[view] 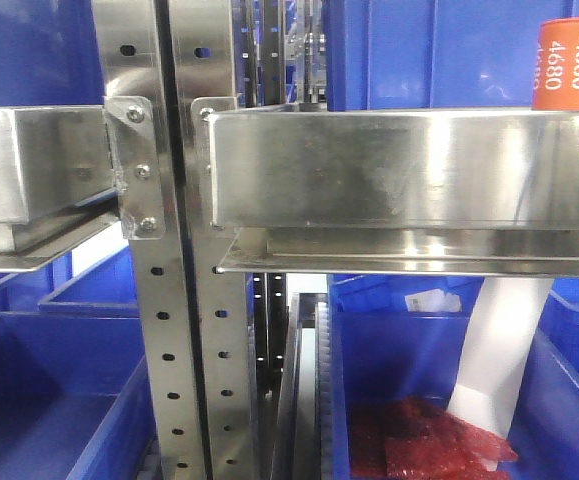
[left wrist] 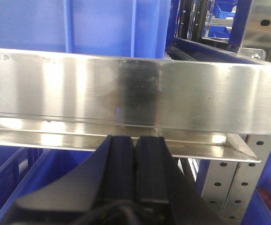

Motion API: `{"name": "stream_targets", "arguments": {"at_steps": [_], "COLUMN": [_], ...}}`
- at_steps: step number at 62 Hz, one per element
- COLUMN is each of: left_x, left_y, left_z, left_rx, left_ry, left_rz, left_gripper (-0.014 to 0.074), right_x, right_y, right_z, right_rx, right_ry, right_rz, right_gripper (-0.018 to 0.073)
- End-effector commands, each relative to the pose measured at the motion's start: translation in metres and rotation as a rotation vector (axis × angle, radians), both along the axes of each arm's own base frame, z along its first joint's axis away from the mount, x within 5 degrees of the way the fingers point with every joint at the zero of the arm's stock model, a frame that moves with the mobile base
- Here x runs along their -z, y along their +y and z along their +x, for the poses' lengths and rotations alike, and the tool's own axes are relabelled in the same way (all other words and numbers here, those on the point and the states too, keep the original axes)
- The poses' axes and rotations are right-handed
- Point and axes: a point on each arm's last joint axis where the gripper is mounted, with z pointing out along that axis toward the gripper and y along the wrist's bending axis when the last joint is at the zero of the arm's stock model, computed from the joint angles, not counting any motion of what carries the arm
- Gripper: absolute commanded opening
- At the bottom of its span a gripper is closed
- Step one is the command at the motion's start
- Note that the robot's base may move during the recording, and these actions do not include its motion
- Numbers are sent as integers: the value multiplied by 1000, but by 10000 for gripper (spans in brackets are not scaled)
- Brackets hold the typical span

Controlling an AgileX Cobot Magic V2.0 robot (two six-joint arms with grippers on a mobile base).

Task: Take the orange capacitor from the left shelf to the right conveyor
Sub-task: 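Close the right gripper around the orange capacitor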

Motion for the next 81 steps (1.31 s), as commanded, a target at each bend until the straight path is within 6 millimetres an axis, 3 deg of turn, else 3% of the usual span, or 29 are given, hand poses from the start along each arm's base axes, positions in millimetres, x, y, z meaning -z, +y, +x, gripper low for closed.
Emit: {"name": "stream_targets", "arguments": {"at_steps": [1,21,42,72,81], "left_x": [-10,-10,-10,-10,-10], "left_y": [1,1,1,1,1], "left_z": [-1,-1,-1,-1,-1], "left_rx": [-4,-4,-4,-4,-4], "left_ry": [-97,-97,-97,-97,-97], "left_rz": [-12,-12,-12,-12,-12], "left_gripper": [-127,-127,-127,-127,-127], "right_x": [-17,6,11,47,48], "right_y": [3,8,12,16,16], "right_z": [15,62,99,128,130], "right_rx": [-12,-14,-15,-26,-31], "right_ry": [-132,-160,-130,-90,-92], "right_rz": [11,19,77,66,60], "right_gripper": [631,631,631,627,502]}}
